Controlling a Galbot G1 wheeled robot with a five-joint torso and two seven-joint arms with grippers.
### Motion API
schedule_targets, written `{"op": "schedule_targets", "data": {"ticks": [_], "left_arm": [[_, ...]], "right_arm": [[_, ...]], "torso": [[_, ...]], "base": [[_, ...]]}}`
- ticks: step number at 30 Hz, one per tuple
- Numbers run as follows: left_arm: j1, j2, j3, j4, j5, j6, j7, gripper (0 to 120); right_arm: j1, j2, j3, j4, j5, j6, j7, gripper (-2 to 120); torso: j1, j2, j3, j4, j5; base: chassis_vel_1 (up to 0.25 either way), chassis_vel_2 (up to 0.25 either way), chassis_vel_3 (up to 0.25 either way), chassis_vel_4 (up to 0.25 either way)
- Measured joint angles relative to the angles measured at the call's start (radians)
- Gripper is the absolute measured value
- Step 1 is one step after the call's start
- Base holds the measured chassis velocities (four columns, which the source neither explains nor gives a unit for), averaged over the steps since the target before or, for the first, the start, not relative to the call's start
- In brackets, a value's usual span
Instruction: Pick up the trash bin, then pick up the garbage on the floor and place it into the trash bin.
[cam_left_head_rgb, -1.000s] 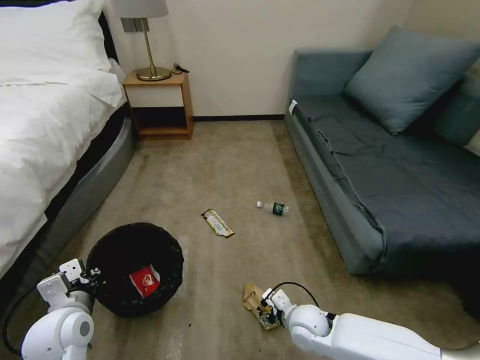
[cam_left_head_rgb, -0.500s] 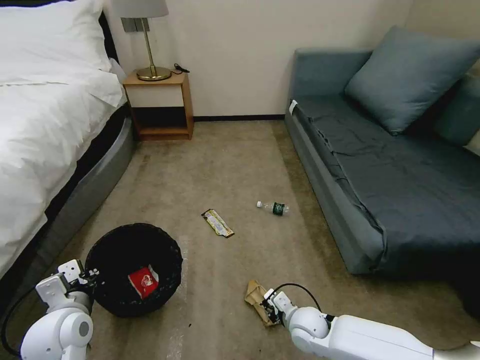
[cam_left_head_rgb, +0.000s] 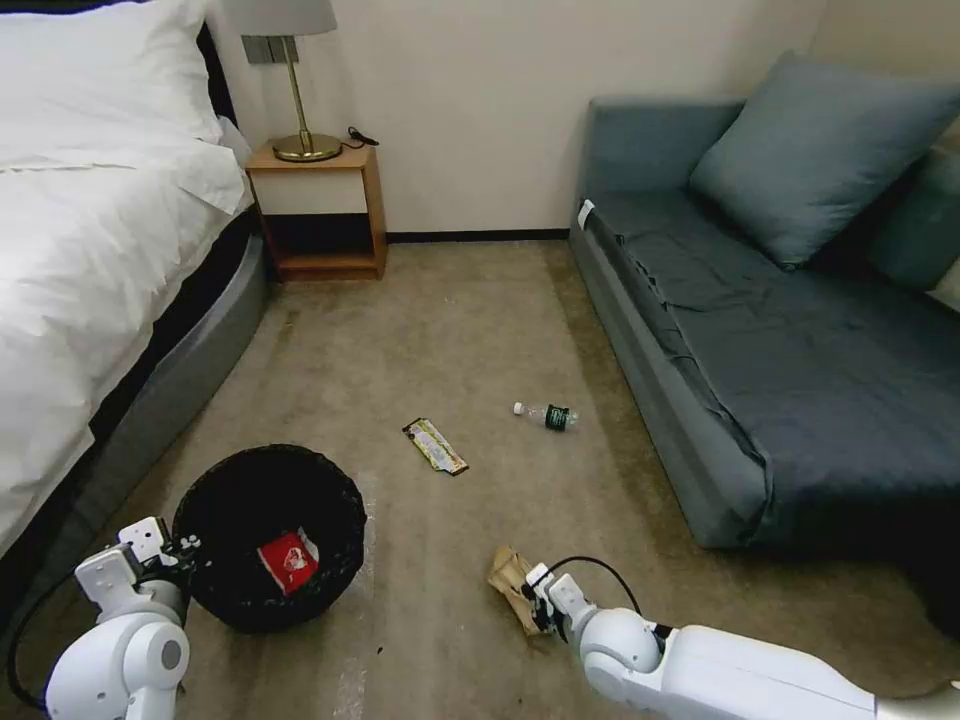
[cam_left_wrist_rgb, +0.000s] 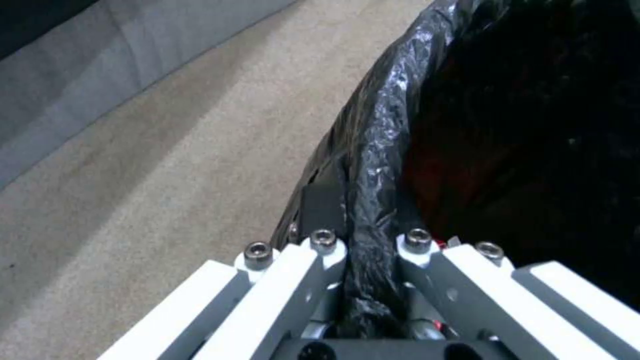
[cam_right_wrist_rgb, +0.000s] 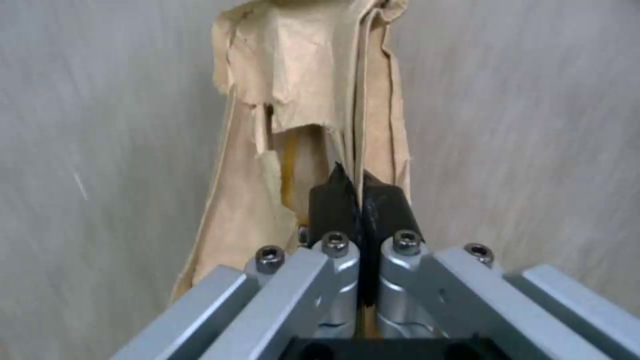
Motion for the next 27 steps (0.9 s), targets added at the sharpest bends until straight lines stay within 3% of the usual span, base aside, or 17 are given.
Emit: {"op": "schedule_targets", "data": {"ticks": [7,15,22,27], "left_arm": [[-0.003,-0.001,0.012,0.003,0.005,0.001,0.000,3],[-0.007,-0.007,0.022,0.000,0.014,0.006,0.000,3],[-0.003,-0.018,0.025,-0.018,0.018,0.010,0.000,3],[0.001,-0.024,0.023,-0.025,0.019,0.010,0.000,3]], "right_arm": [[0.098,-0.010,0.070,0.190,0.077,-0.015,0.034,0],[0.293,0.100,0.032,0.336,0.213,-0.024,0.135,0],[0.411,0.380,-0.148,0.233,0.271,-0.003,0.207,0],[0.416,0.478,-0.217,0.140,0.267,0.005,0.238,0]], "torso": [[0.000,0.000,0.000,0.0000,-0.0002],[0.000,0.000,0.000,0.0002,-0.0004],[0.000,0.000,0.000,0.0005,-0.0005],[0.000,0.000,0.000,0.0003,-0.0004]], "base": [[0.000,0.000,0.000,0.000],[0.000,0.000,0.000,0.000],[0.000,0.000,0.000,0.000],[0.000,0.000,0.000,0.000]]}}
